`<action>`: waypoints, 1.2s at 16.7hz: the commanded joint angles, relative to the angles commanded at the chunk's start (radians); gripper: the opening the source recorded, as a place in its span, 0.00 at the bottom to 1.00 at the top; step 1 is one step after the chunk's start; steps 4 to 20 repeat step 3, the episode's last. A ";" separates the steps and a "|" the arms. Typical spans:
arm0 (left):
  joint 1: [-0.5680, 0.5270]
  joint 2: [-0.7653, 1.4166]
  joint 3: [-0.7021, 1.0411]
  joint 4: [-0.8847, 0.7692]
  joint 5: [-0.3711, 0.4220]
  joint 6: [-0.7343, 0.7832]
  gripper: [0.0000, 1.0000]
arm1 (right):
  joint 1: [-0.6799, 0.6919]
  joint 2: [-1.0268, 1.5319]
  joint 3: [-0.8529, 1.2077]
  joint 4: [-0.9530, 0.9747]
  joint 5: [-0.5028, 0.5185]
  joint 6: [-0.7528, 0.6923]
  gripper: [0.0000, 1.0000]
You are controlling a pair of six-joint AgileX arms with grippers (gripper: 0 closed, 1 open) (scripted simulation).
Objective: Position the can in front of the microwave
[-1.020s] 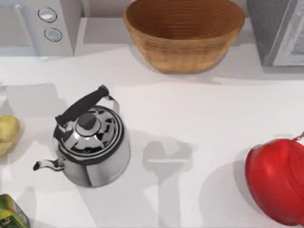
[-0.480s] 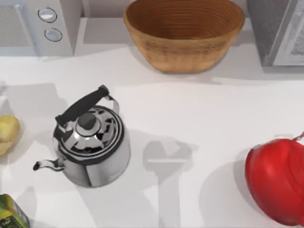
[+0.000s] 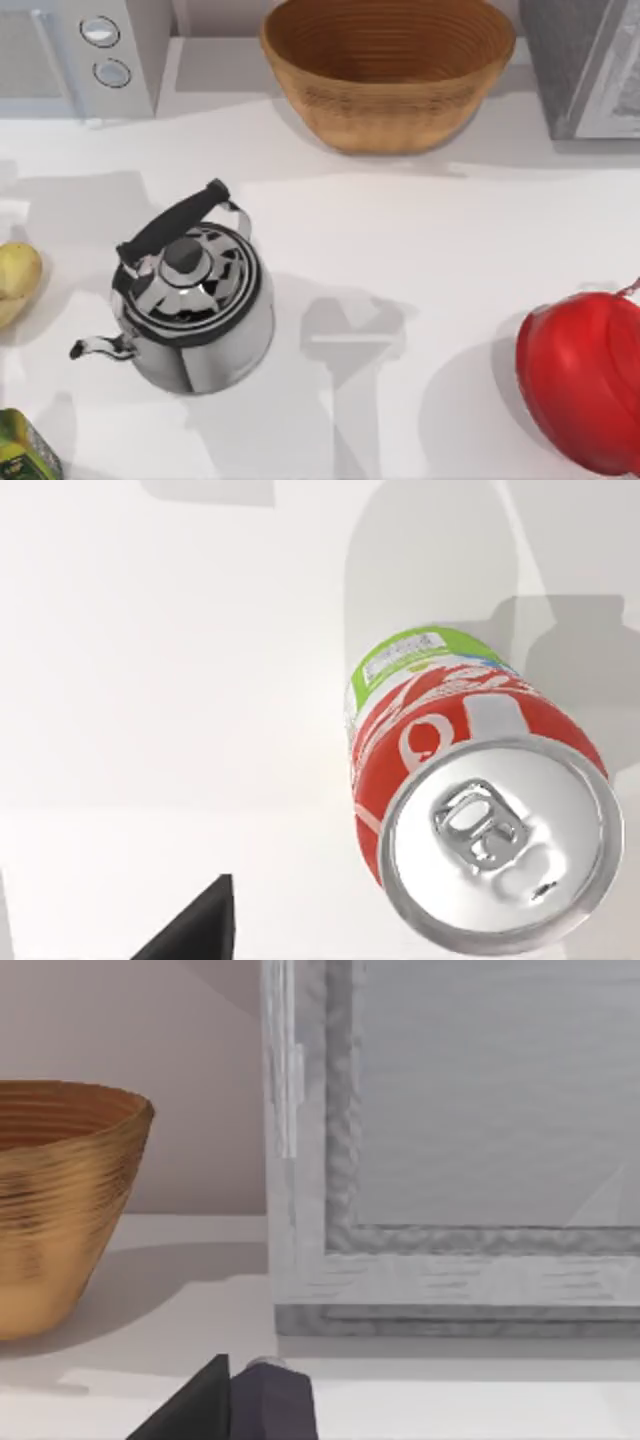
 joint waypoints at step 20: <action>-0.001 -0.002 0.035 -0.035 0.000 0.000 1.00 | 0.000 0.000 0.000 0.000 0.000 0.000 1.00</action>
